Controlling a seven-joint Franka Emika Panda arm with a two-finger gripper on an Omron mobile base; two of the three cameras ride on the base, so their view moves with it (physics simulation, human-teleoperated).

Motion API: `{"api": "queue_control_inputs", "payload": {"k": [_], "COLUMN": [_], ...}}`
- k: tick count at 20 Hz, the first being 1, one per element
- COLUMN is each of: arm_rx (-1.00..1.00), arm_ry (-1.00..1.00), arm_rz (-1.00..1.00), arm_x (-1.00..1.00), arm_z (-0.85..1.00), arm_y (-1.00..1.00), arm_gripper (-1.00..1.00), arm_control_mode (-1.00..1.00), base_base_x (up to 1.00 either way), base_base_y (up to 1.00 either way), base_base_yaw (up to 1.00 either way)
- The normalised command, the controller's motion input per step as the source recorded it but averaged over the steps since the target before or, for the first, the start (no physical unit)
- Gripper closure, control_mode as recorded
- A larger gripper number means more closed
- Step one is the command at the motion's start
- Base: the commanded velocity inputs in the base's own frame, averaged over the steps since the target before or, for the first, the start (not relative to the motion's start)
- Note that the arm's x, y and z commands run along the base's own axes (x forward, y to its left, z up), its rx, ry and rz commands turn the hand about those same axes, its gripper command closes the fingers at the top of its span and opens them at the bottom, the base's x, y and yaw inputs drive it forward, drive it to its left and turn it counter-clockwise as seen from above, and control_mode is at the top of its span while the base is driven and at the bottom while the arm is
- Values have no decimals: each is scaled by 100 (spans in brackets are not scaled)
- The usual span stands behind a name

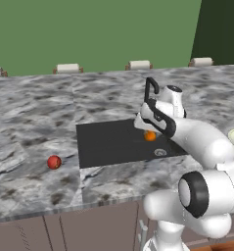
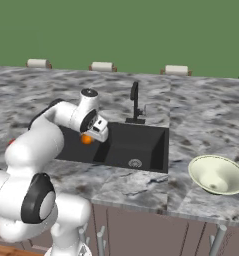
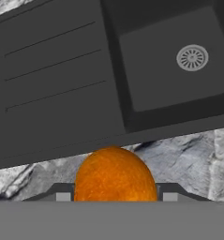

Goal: Remove the onion and tangerine from the sink. Then move the bowl and cup from the counter to the sink for washing.

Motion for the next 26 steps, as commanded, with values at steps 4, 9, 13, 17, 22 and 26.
{"api": "queue_control_inputs", "payload": {"k": [4,9,13,17,22,26], "arm_rx": [-12,-11,-9,-3,0,0], "arm_ry": [6,4,7,1,0,0], "arm_rz": [0,0,0,0,0,0], "arm_x": [-22,-26,-19,-11,-7,-7], "arm_z": [22,17,10,1,0,0], "arm_y": [47,48,53,54,53,49], "arm_gripper": [100,100,100,100,100,100], "arm_control_mode": [-100,-100,-100,-100,-100,-100], "base_base_x": [0,0,0,0,0,0], "base_base_y": [0,0,0,0,0,0], "base_base_yaw": [0,0,0,0,0,0]}}
